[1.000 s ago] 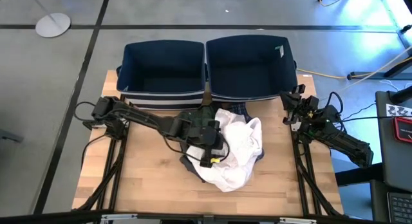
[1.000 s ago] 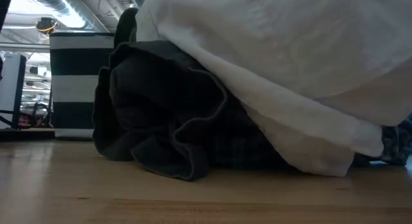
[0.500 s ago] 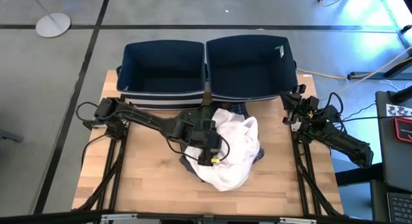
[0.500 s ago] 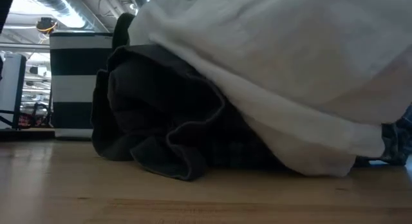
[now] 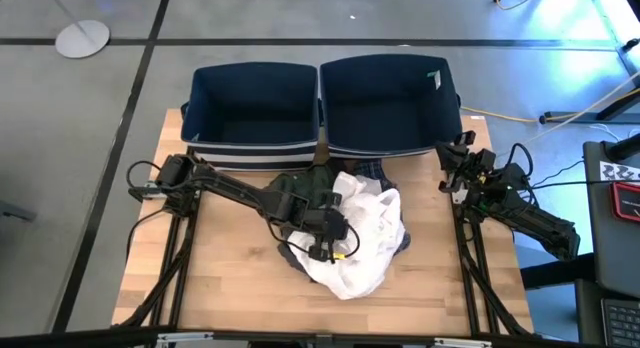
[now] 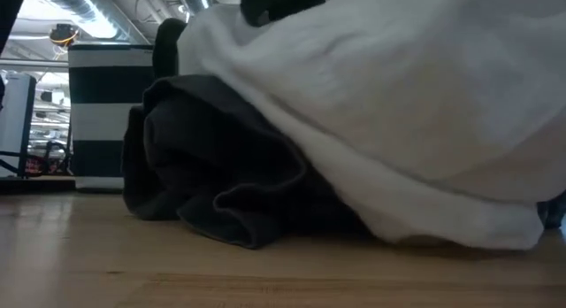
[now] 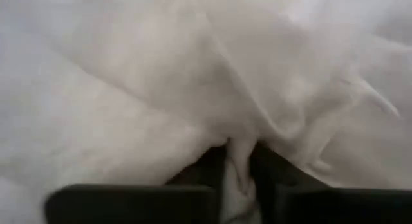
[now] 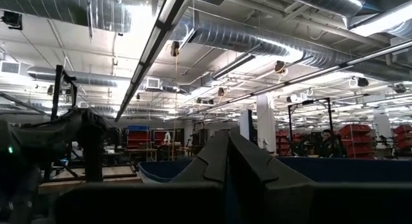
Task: Sort clothes
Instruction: Put the white polo shirt into the left blue laundry basket
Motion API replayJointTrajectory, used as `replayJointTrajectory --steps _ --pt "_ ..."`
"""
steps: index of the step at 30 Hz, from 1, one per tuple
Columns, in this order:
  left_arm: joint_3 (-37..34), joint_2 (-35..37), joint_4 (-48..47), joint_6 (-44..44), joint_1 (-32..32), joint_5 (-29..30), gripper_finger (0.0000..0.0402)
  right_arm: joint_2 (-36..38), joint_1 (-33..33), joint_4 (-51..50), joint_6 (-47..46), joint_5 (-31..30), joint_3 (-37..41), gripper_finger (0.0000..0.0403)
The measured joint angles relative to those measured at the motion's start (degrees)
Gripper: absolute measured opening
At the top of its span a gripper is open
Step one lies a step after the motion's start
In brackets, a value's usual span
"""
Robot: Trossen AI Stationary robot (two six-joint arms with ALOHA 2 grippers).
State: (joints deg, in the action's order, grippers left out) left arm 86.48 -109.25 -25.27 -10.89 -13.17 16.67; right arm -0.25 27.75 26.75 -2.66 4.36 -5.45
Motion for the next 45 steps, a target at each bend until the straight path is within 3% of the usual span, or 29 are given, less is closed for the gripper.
replayJointTrajectory --steps 4,9,15,22,26,31,36,40,45 --pt "0.00 1.74 7.06 -3.78 -1.05 5.62 0.0016 0.00 0.02 -0.45 -0.02 -0.31 0.00 0.0019" --pt "0.00 4.22 14.21 -9.41 -1.94 7.64 0.0014 0.00 0.01 -0.91 0.00 -0.33 0.00 0.0019" --pt "0.00 10.63 15.71 -14.29 -2.21 17.95 0.0013 0.00 0.02 -0.93 0.00 -0.31 0.00 0.0019" --pt "0.00 20.26 19.25 -20.01 -0.43 25.02 0.0009 0.00 0.02 -0.81 -0.01 -0.33 0.00 0.0019" --pt "0.00 25.88 24.49 -26.16 1.68 28.80 0.0011 0.00 0.02 -0.76 0.00 -0.42 0.00 0.0019" --pt "0.02 31.80 35.23 -42.80 4.03 38.29 0.0017 0.00 0.01 -0.87 0.13 -0.80 0.00 0.0019" --pt "0.09 36.58 48.49 -56.47 7.73 41.34 0.0013 0.00 0.02 -0.88 0.13 -1.59 0.00 0.0019" --pt "0.11 39.48 53.91 -60.23 12.60 42.67 0.0018 0.00 0.02 -1.09 0.13 -1.55 0.00 0.0019" --pt "0.11 40.74 54.26 -58.48 19.70 44.99 0.0018 0.00 0.02 -1.32 0.17 -1.55 0.00 0.0019"
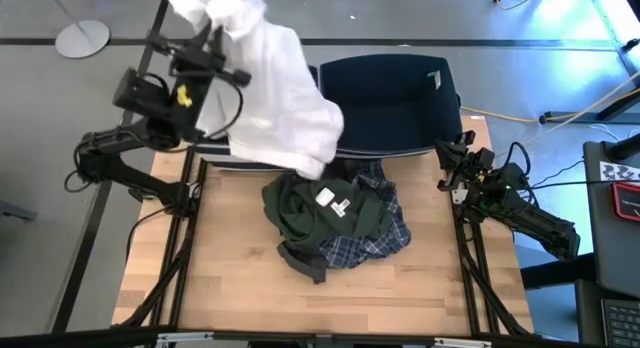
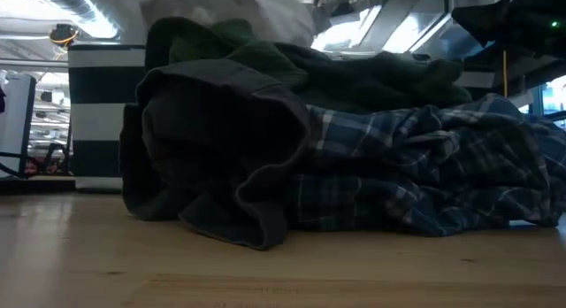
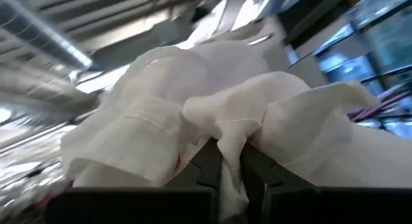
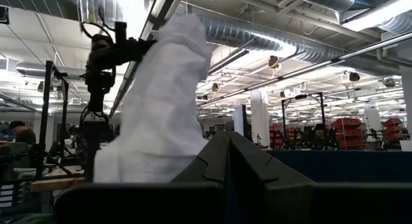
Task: Sort clothes
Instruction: Put the white polo shirt into the left blue laundry basket
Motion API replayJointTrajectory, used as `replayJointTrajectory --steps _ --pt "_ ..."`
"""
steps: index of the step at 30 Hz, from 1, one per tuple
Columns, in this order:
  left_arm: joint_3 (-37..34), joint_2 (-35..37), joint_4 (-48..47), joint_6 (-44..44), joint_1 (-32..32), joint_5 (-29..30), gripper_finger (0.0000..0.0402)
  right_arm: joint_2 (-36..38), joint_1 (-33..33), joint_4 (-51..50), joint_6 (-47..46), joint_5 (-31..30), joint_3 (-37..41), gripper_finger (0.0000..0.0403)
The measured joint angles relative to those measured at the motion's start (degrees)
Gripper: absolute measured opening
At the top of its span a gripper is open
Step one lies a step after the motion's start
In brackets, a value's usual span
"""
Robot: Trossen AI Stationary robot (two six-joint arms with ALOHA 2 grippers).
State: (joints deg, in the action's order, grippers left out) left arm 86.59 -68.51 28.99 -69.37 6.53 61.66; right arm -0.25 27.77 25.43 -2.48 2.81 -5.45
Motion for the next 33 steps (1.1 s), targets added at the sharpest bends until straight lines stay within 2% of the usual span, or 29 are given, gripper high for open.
replayJointTrajectory --steps 5,10,13,17,21,26,33 --pt "-1.60 -0.59 -4.45 3.13 6.85 0.76 0.0020 0.00 0.00 -0.03 0.03 0.16 0.00 0.0019" --pt "-5.55 -0.72 -19.33 14.08 14.96 0.69 0.0020 0.00 0.00 -0.27 0.04 0.17 0.00 0.0019" --pt "-7.54 -0.71 -30.55 23.84 19.52 0.01 0.0019 0.00 0.00 -0.54 0.07 0.17 0.00 0.0019" --pt "-9.84 -0.71 -48.48 38.74 23.31 -8.99 0.0022 0.00 0.00 -1.05 0.57 0.17 0.00 0.0019" --pt "-12.19 -0.83 -59.46 51.25 26.66 -21.29 0.0024 0.00 0.00 -1.21 1.05 0.17 0.00 0.0019" --pt "-16.76 -0.87 -63.79 60.55 29.34 -28.93 0.0024 0.00 0.00 -1.23 1.01 0.17 0.00 0.0019" --pt "-20.70 -0.92 -63.85 63.22 30.73 -29.78 0.0047 0.00 0.00 -1.60 0.98 0.15 0.00 0.0019"
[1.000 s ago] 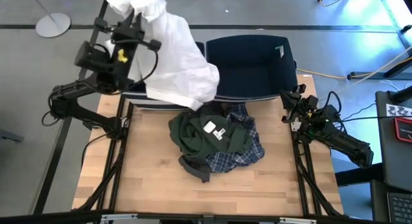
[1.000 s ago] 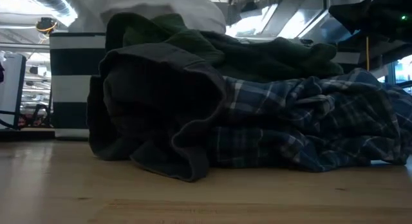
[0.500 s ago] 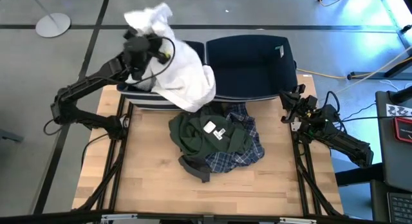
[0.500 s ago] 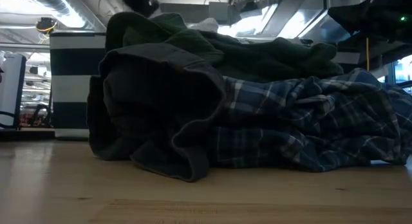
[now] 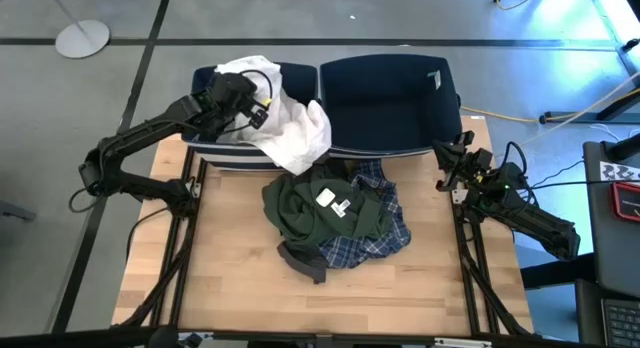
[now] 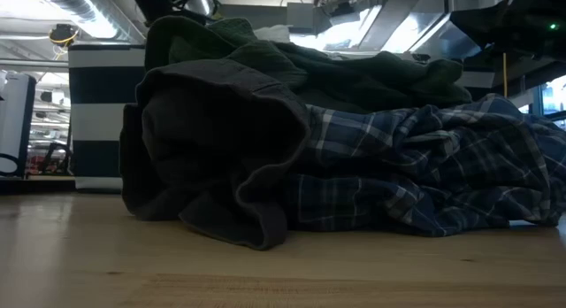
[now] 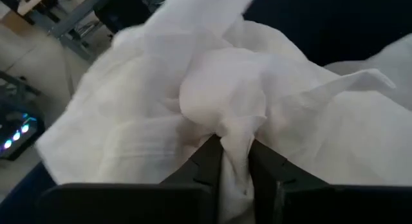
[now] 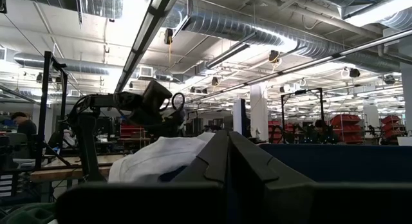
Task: Sort clothes
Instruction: Put the white polo shirt into the left blue laundry basket
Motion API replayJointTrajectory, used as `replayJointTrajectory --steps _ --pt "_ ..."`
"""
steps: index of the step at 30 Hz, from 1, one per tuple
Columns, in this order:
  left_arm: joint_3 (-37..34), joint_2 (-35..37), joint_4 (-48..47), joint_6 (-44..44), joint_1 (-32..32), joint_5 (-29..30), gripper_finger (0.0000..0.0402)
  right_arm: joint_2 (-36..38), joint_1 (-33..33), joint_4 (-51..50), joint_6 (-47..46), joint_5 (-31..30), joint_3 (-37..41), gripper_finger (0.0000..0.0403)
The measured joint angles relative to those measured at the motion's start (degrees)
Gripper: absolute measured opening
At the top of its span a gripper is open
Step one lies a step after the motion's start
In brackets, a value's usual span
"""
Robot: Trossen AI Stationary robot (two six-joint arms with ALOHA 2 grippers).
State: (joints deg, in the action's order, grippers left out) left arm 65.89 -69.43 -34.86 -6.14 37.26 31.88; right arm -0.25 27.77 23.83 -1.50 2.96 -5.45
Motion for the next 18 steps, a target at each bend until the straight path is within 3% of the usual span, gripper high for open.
replayJointTrajectory --steps 9,18 --pt "0.13 0.07 -0.18 4.95 -0.02 -0.36 0.0141 0.00 0.00 0.00 -0.04 0.00 0.00 0.0019" --pt "13.66 0.10 -8.70 7.97 -2.05 -15.89 0.0209 0.00 0.00 0.00 -0.11 0.00 0.00 0.0019"
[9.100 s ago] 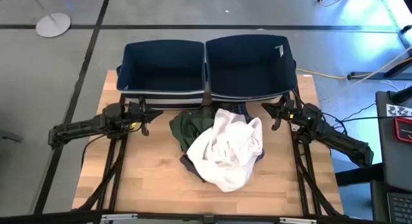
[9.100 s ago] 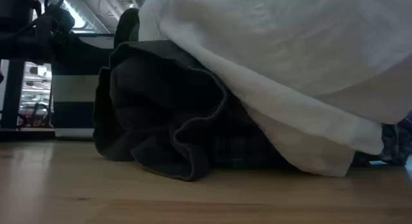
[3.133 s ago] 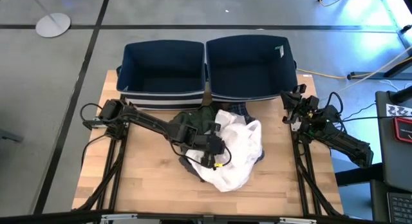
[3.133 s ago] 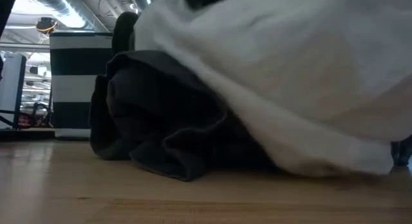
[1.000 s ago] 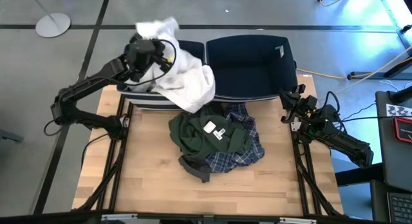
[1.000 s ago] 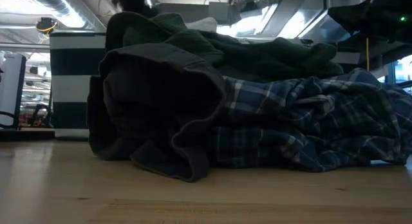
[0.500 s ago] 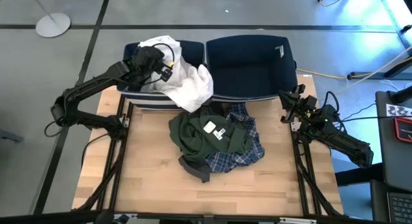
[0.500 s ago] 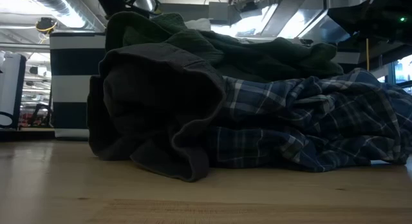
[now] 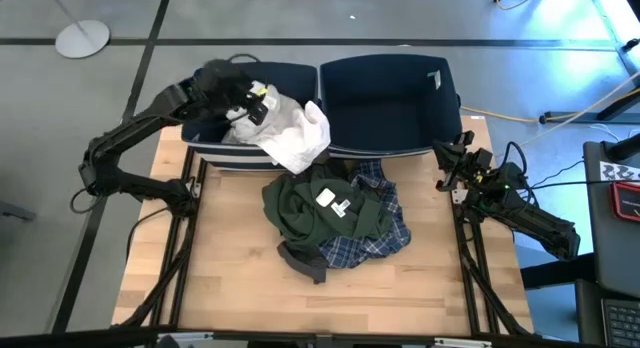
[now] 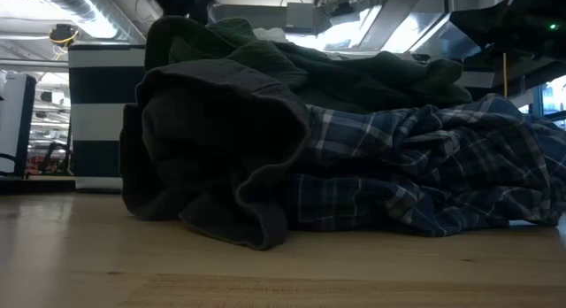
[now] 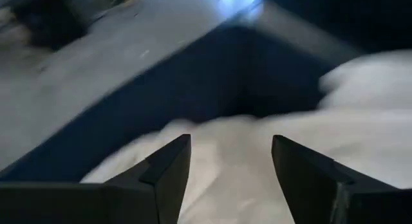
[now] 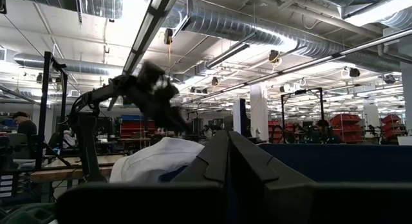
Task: Sort clothes
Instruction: Put the white polo shirt into the left blue laundry basket
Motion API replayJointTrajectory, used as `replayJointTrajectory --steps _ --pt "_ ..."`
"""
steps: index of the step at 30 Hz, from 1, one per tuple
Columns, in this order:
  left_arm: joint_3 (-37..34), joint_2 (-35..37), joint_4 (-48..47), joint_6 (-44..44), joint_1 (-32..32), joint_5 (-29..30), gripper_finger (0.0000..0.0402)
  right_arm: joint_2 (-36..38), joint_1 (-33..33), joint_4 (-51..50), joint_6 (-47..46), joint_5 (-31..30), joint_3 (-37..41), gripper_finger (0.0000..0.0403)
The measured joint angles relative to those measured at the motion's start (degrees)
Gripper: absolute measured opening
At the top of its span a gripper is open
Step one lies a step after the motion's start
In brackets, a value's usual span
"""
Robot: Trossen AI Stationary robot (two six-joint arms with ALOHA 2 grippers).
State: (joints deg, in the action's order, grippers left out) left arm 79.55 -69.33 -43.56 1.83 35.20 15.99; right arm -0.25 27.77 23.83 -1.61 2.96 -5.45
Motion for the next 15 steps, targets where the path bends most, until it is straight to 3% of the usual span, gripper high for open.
replayJointTrajectory --steps 4,8,11,15 --pt "3.92 0.77 1.91 0.17 -5.22 -5.98 0.0209 0.00 0.00 -0.04 0.00 0.00 0.00 0.0019" --pt "3.80 0.32 2.93 -2.13 -14.07 -7.01 0.0200 0.00 -0.02 -1.02 0.00 0.00 0.01 0.0019" --pt "3.01 -0.81 3.27 -2.70 -21.13 -5.65 0.0195 0.00 -0.02 -1.40 0.00 0.00 0.02 0.0019" --pt "0.82 -3.29 3.40 -2.85 -29.52 0.96 0.0190 0.00 -0.02 -1.36 0.00 -0.01 0.02 0.0019"
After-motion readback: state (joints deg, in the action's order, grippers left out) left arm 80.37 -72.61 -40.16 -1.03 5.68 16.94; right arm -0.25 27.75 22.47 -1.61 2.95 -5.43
